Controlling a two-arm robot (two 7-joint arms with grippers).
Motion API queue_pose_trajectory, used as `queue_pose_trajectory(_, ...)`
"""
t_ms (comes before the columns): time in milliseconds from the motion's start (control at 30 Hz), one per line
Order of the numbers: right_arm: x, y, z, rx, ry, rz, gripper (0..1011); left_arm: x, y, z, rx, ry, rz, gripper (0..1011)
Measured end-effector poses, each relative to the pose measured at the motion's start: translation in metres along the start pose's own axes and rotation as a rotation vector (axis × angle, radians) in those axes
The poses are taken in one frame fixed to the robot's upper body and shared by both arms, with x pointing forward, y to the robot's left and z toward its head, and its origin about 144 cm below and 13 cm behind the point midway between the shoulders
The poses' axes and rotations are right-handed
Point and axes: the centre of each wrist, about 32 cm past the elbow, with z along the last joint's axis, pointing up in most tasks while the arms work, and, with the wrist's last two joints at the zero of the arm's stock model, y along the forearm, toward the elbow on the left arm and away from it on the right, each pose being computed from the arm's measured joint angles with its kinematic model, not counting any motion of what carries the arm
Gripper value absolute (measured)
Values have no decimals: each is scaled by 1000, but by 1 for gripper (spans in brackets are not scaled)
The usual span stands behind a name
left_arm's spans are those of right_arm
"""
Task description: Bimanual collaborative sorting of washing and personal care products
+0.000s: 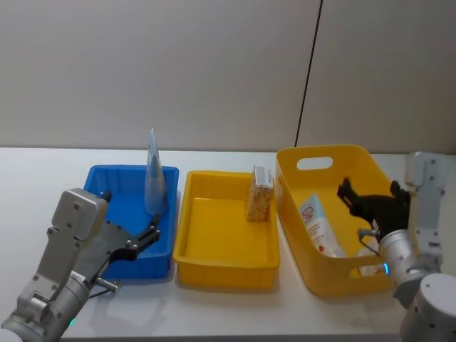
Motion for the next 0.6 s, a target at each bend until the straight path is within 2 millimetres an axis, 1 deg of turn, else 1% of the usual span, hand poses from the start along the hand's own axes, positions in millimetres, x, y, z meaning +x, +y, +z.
queue_pose_trajectory(267, 5, -5, 11, 89, 63, 34, 1004, 0, 0, 0, 0, 0, 0, 1001)
queue_pose_trajectory(600, 8, -8, 18, 144, 98, 54, 1004, 0, 0, 0, 0, 0, 0, 1001)
